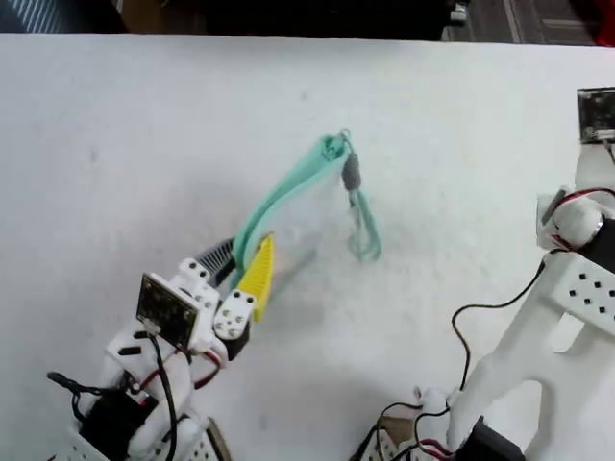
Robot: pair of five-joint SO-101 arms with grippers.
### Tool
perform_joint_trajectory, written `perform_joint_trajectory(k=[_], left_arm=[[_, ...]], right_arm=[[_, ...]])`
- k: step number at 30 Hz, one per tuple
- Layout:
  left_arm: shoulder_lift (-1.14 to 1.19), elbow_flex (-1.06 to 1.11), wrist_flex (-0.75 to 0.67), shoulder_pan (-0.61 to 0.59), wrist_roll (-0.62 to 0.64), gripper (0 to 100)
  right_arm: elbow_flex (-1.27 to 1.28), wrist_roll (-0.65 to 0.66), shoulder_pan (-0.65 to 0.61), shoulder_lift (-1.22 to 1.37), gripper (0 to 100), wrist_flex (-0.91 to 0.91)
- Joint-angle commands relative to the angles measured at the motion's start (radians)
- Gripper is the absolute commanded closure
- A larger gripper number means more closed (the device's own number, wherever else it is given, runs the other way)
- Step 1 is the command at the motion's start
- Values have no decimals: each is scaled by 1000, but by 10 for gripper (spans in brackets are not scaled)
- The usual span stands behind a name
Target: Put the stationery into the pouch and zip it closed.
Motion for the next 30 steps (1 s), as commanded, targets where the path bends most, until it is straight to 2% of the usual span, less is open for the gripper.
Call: perform_joint_trajectory(k=[1,4,8,15,22,24,27,30], left_arm=[[4,-29,12,-5,-3,979],[4,-28,14,-5,-5,979],[4,-3,3,-5,-9,978],[4,20,-23,1,-9,978],[4,20,-23,21,-8,978],[4,20,-18,47,-8,978],[4,20,-15,61,-8,978],[4,20,-15,58,-8,978]], right_arm=[[-184,-141,-88,-27,721,211],[-284,-261,-240,-28,721,340],[-290,-400,-387,-67,721,332],[-290,-466,-654,-162,722,332],[-290,-479,-1044,-180,722,329],[-290,-557,-1144,-179,722,329],[-290,-683,-1208,-151,719,329],[-290,-723,-1208,-94,719,329]])
